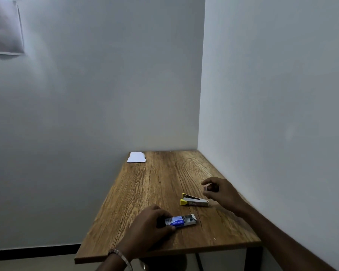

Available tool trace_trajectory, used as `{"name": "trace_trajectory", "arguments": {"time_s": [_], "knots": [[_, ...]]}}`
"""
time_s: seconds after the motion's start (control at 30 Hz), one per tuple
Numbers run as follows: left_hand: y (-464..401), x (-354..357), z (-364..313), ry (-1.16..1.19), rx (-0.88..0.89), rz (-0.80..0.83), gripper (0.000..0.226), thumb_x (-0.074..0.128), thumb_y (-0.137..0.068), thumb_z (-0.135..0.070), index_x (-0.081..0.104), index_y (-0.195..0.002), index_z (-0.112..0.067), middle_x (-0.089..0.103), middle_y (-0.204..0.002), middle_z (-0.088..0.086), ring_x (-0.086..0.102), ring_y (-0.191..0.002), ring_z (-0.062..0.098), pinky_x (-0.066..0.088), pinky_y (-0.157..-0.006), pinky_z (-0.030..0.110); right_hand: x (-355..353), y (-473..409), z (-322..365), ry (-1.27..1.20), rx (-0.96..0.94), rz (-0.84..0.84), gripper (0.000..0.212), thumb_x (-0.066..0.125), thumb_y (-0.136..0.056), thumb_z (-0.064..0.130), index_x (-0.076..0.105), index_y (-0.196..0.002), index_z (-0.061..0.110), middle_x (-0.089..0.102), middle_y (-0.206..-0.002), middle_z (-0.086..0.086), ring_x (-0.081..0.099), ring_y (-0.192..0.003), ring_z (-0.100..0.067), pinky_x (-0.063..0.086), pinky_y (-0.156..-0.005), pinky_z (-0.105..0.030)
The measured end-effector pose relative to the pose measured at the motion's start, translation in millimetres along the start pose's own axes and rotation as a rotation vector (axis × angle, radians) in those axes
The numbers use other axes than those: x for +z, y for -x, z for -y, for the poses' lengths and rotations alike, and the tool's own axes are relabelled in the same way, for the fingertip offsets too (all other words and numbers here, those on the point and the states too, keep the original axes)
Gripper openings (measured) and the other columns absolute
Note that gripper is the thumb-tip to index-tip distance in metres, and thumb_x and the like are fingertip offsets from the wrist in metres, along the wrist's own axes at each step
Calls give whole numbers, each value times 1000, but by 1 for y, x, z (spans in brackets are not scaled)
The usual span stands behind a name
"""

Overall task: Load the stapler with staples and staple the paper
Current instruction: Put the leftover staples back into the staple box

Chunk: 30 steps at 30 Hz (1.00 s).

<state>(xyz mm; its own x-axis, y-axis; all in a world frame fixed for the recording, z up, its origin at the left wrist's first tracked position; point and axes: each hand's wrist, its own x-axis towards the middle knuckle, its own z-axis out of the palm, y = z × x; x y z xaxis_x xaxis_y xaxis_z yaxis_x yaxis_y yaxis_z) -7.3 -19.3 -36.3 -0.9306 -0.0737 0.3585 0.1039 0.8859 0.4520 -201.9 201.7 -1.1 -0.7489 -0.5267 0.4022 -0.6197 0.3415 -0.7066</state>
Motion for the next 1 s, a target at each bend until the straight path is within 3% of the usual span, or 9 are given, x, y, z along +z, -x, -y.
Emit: {"name": "trace_trajectory", "arguments": {"time_s": [0.1, 0.27, 0.53, 0.7, 0.9, 1.0], "knots": [[1, 0, -1, -2, 1, 4, 35, 65, -87, -47, 62, -120, -37, 53, -111, -22, 52, -96, -5, 43, -74, 11, 6, 9, 14, -90, -50, 79, 20, 77, -85, 13, 75, -102, 22, 75, -92, 7, 72, -85, -2, 58, -75, -21], [2, -1, -2, -11, -3, 1, 35, 66, -86, -48, 62, -120, -38, 53, -110, -22, 52, -95, -5, 43, -73, 11, 21, 23, 31, 22, -181, 263, 28, 77, -85, 21, 75, -112, 27, 74, -101, 15, 68, -95, 2, 54, -79, -13], [2, -2, -4, -32, 7, 0, 35, 65, -87, -48, 62, -120, -37, 53, -110, -21, 51, -94, -3, 42, -74, 12, 20, 34, 42, 128, -285, 320, 25, 81, -81, 27, 77, -106, 22, 67, -87, 24, 66, -87, 10, 50, -73, -7], [2, -2, -4, -25, 12, -3, 35, 65, -87, -46, 62, -121, -36, 54, -111, -19, 51, -96, -3, 42, -76, 12, 18, 33, 45, 201, -305, 380, 24, 80, -82, 28, 78, -105, 21, 72, -96, 9, 62, -85, 6, 49, -71, -10], [1, -2, -3, -26, 6, -15, 36, 66, -86, -47, 63, -120, -35, 54, -110, -19, 52, -95, -2, 43, -76, 13, 21, 30, 45, 242, -306, 392, 24, 81, -79, 29, 79, -102, 22, 69, -96, 7, 58, -86, -4, 47, -69, -20], [1, -1, -3, -27, 4, -7, 36, 66, -86, -47, 63, -120, -36, 54, -112, -19, 52, -96, -2, 46, -78, 15, 24, 30, 44, 252, -295, 401, 34, 81, -79, 33, 77, -110, 20, 62, -93, 20, 56, -85, 5, 45, -68, -16]]}}
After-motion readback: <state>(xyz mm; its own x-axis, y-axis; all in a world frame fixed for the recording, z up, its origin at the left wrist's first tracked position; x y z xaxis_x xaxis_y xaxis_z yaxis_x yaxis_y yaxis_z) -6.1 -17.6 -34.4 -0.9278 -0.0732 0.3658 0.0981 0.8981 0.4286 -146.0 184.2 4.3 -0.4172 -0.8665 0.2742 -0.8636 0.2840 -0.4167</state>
